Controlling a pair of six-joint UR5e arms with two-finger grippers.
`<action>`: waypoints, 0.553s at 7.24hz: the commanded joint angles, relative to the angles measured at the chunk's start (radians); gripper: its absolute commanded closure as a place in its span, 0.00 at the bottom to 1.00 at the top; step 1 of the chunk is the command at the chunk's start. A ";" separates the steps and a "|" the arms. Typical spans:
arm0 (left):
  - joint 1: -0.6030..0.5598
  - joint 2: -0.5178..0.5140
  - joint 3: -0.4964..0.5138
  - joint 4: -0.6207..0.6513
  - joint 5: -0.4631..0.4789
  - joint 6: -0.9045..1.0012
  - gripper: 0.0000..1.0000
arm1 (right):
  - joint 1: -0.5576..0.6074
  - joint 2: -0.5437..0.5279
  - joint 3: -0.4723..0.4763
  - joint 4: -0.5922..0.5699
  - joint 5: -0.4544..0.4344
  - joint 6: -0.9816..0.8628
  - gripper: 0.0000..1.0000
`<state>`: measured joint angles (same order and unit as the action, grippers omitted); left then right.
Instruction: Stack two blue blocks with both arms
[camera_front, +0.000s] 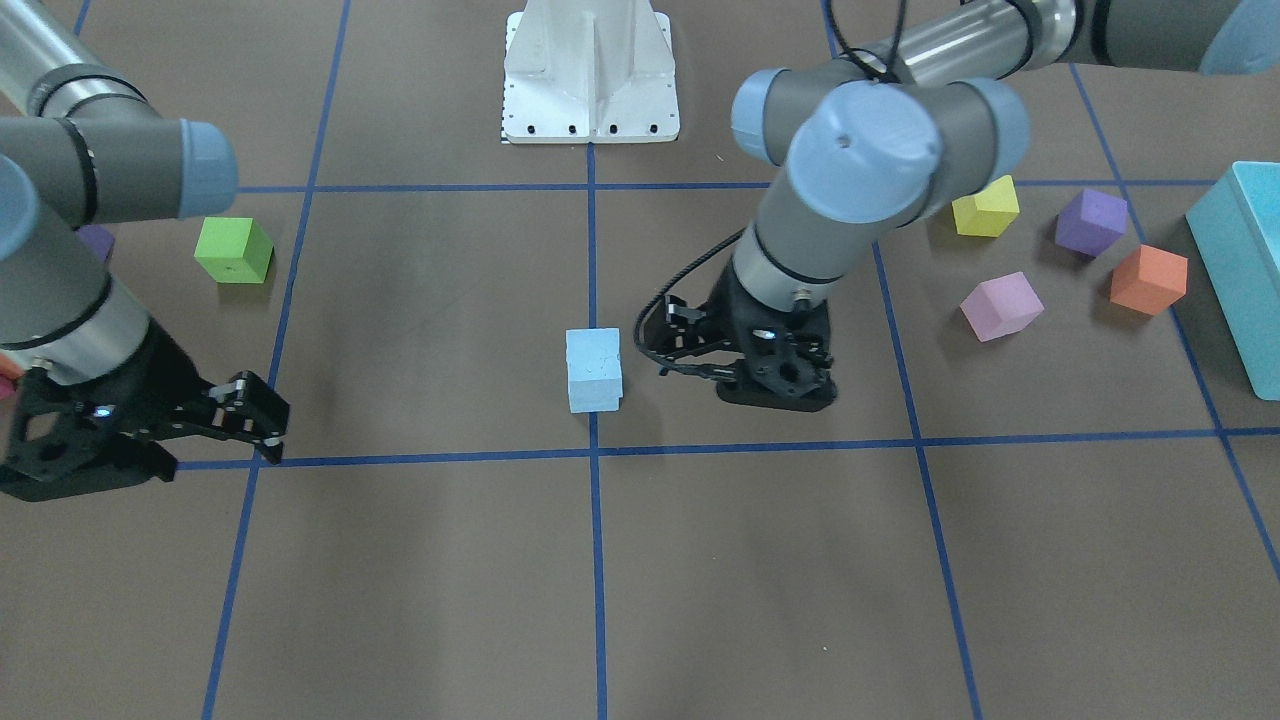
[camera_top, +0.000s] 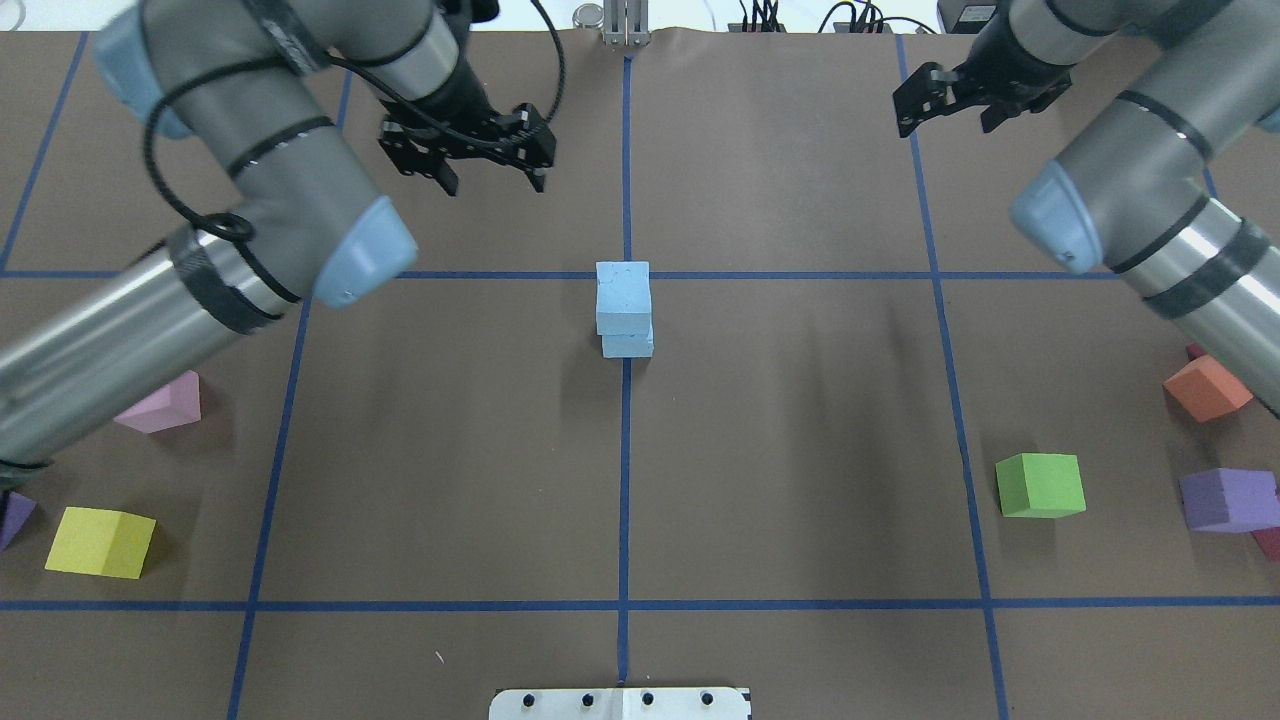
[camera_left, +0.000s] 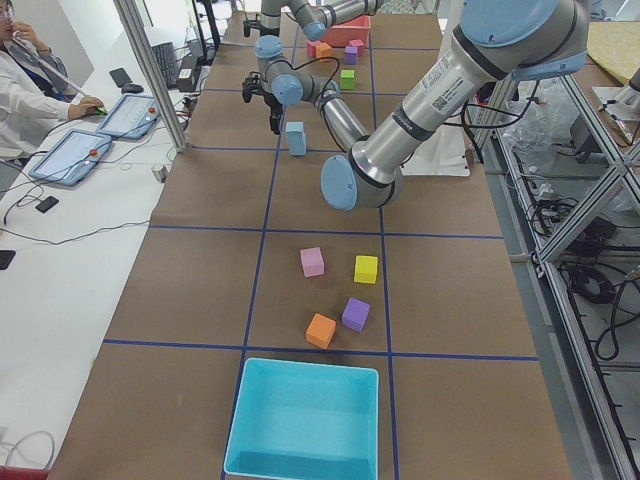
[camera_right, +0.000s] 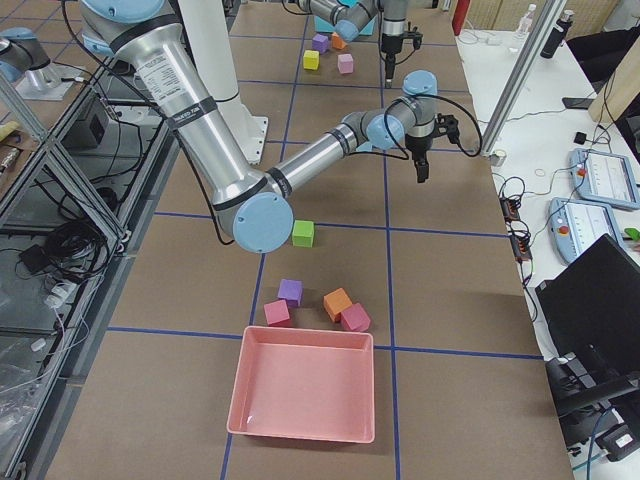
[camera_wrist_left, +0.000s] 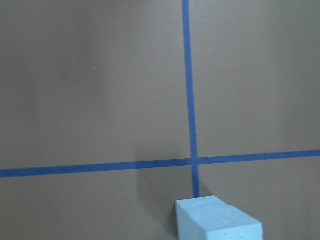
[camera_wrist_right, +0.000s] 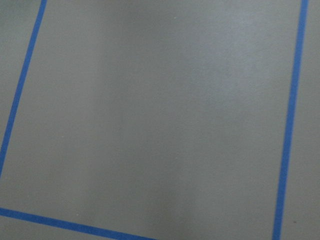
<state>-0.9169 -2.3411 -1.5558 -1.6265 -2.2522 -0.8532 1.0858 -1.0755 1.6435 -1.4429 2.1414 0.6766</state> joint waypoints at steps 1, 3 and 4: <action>-0.223 0.185 -0.180 0.189 -0.075 0.446 0.00 | 0.160 -0.183 0.122 -0.052 0.084 -0.222 0.00; -0.423 0.268 -0.191 0.394 -0.072 0.853 0.00 | 0.271 -0.375 0.195 -0.042 0.097 -0.331 0.00; -0.515 0.307 -0.178 0.446 -0.076 0.944 0.00 | 0.314 -0.426 0.205 -0.056 0.144 -0.400 0.00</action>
<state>-1.3097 -2.0852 -1.7400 -1.2711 -2.3245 -0.0741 1.3371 -1.4137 1.8223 -1.4902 2.2438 0.3666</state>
